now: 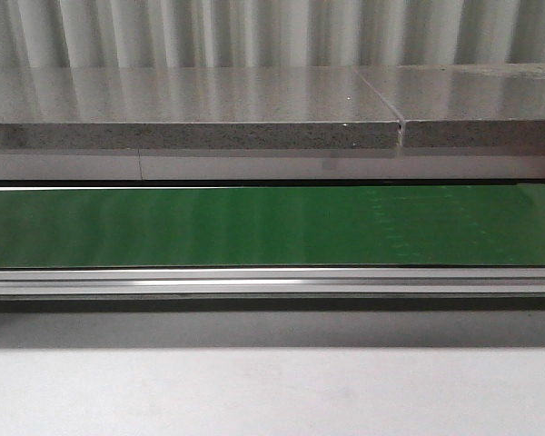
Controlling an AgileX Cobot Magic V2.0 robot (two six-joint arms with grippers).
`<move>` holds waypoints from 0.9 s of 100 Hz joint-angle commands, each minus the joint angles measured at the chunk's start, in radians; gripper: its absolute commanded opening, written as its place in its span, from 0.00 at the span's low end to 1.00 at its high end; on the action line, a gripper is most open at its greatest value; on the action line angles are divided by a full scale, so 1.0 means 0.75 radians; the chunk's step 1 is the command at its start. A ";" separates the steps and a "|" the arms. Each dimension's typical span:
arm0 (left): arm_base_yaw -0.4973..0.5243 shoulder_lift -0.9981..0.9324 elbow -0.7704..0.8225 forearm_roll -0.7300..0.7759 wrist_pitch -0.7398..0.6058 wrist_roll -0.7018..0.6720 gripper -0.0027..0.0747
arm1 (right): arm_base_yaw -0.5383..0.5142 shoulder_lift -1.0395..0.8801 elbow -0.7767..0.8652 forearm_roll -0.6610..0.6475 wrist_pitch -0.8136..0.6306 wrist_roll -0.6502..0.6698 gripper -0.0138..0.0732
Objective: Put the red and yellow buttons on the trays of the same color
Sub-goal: 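Carry the yellow button over the belt's near end with the left gripper, then lower the yellow button onto the belt and open the left gripper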
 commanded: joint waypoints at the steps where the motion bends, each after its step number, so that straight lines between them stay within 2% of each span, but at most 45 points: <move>1: 0.045 0.006 -0.044 -0.005 -0.065 -0.022 0.85 | -0.002 -0.006 -0.034 0.036 -0.080 -0.009 0.08; 21: 0.121 0.144 -0.044 -0.005 -0.081 -0.022 0.85 | -0.002 -0.006 -0.034 0.036 -0.080 -0.009 0.08; 41: 0.134 0.296 -0.058 -0.005 -0.149 -0.022 0.85 | -0.002 -0.006 -0.034 0.036 -0.080 -0.009 0.08; 76: 0.138 0.523 -0.269 0.001 -0.149 -0.022 0.85 | -0.002 -0.006 -0.034 0.036 -0.080 -0.009 0.08; 90: 0.140 0.581 -0.357 0.034 -0.149 -0.095 0.85 | -0.002 -0.006 -0.034 0.036 -0.080 -0.009 0.08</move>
